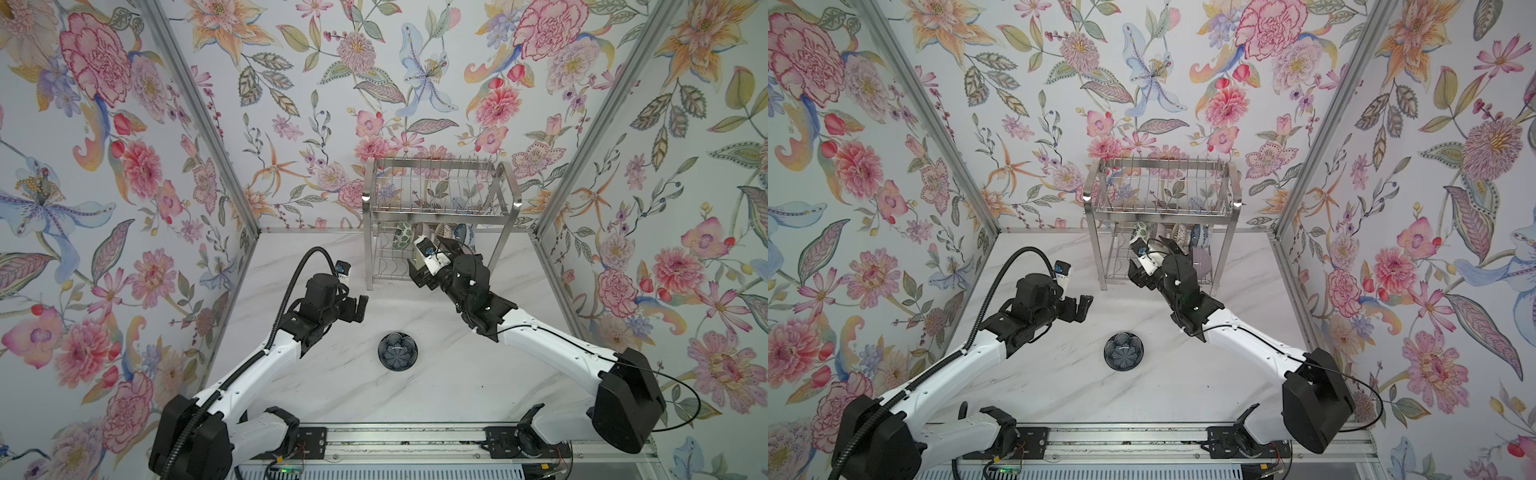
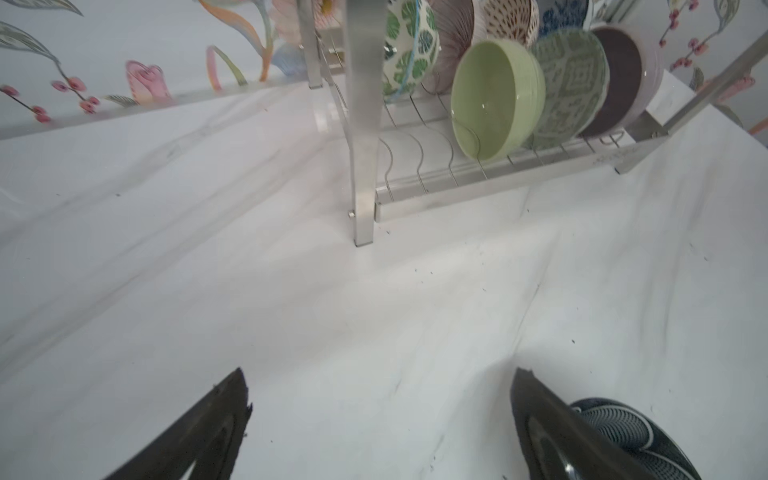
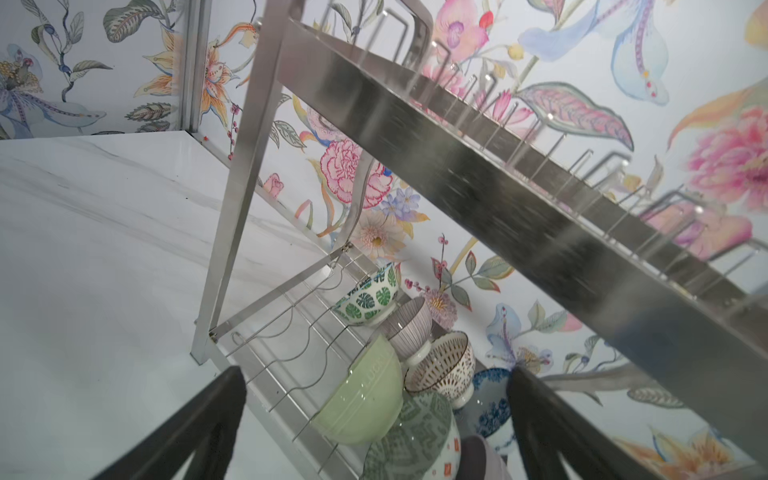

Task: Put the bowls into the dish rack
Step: 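Lower the left gripper and close it on the dark blue bowl rim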

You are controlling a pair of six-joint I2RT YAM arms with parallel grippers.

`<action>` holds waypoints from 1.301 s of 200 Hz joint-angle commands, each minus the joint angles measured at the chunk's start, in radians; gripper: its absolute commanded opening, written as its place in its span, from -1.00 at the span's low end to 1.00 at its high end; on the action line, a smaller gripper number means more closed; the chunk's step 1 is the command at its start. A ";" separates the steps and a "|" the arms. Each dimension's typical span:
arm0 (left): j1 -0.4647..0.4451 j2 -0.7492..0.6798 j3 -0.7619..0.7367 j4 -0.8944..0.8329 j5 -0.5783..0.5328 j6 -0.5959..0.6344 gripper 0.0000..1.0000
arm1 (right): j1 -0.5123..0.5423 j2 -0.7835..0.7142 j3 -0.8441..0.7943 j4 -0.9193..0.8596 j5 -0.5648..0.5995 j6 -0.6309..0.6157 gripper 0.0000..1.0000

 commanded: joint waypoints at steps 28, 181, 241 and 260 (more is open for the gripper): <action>-0.077 0.057 -0.039 -0.091 0.084 0.012 0.98 | -0.151 -0.103 0.002 -0.341 -0.146 0.358 0.98; -0.152 0.277 -0.056 -0.068 0.163 -0.044 0.98 | -0.223 -0.071 -0.005 -0.339 -0.155 0.413 0.98; -0.162 0.335 -0.036 -0.025 0.178 -0.064 0.87 | -0.229 -0.083 -0.013 -0.339 -0.156 0.412 0.99; -0.165 0.353 -0.029 -0.023 0.182 -0.063 0.75 | -0.230 -0.086 -0.013 -0.339 -0.153 0.410 0.98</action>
